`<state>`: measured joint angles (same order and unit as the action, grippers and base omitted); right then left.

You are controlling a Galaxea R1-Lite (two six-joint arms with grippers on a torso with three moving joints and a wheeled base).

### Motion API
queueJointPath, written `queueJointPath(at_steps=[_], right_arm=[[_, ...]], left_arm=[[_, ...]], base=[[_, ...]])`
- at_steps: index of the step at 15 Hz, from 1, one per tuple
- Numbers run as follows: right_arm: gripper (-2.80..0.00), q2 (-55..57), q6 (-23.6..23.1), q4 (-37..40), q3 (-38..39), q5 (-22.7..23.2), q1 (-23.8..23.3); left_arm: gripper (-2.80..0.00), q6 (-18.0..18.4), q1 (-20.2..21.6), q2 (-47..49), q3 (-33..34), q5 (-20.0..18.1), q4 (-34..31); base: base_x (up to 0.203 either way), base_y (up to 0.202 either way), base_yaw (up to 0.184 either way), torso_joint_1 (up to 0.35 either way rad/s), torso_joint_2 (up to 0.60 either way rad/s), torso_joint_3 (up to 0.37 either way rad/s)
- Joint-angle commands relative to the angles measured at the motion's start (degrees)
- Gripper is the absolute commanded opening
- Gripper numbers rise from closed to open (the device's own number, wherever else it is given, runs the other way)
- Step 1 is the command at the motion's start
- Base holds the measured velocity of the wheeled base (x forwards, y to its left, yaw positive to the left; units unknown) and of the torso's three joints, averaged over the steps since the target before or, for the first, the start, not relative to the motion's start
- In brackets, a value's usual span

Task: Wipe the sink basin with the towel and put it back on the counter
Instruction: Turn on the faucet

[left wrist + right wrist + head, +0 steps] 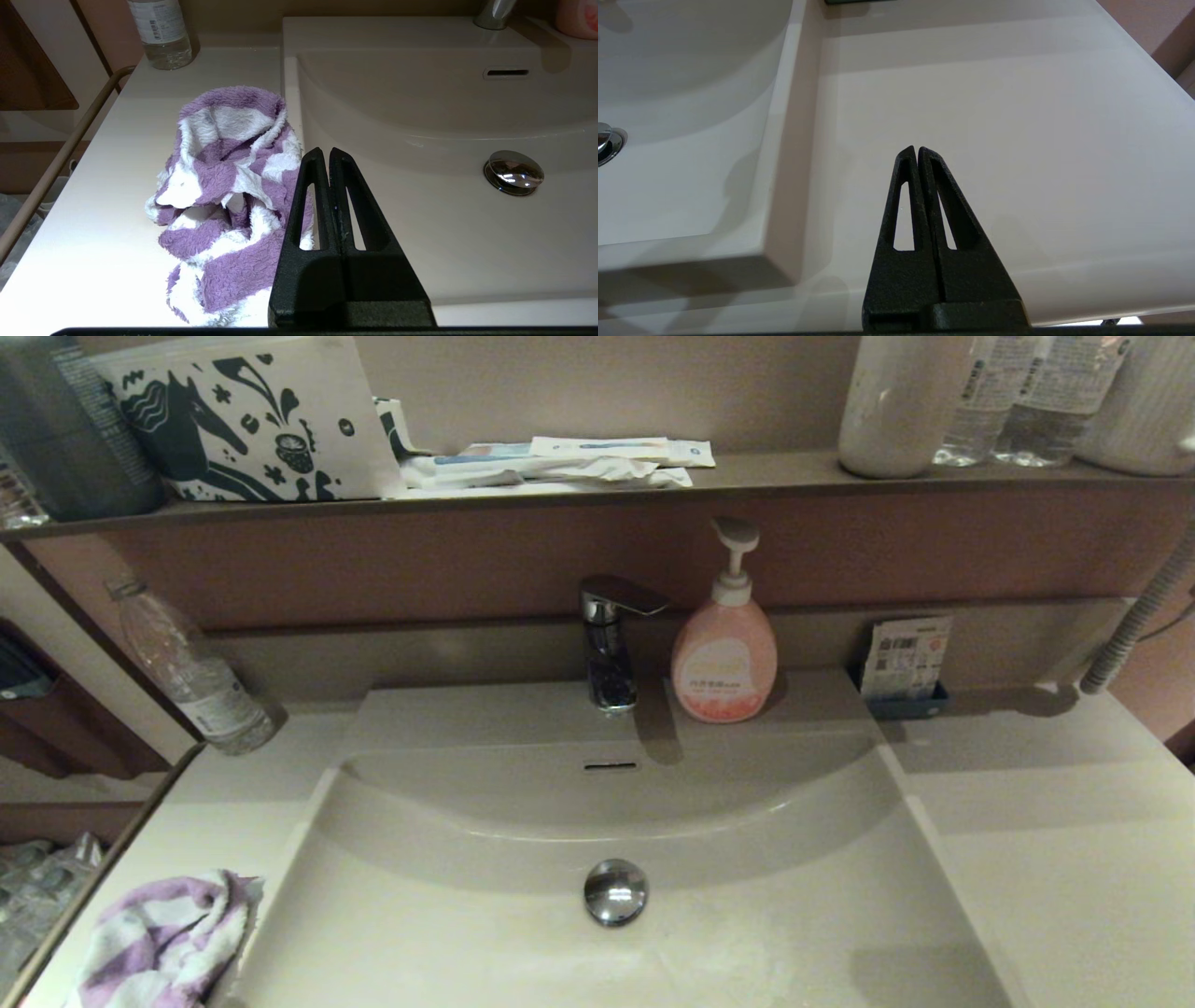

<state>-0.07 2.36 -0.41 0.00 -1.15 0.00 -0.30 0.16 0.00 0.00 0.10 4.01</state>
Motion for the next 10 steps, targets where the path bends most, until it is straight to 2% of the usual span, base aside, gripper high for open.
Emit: queueJointPath(at_steps=[1, 10], right_arm=[[-2.80, 0.07, 0.01, -0.02, 0.00, 0.00, 0.00], [-2.80, 0.07, 0.01, -0.02, 0.00, 0.00, 0.00]], left_arm=[[-2.80, -0.05, 0.02, 0.09, 0.00, -0.01, 0.03], [-2.80, -0.05, 0.02, 0.09, 0.00, -0.01, 0.03]], base=[[0.000, 0.000, 0.000, 0.000, 0.00, 0.000], [0.000, 0.000, 0.000, 0.000, 0.00, 0.000]])
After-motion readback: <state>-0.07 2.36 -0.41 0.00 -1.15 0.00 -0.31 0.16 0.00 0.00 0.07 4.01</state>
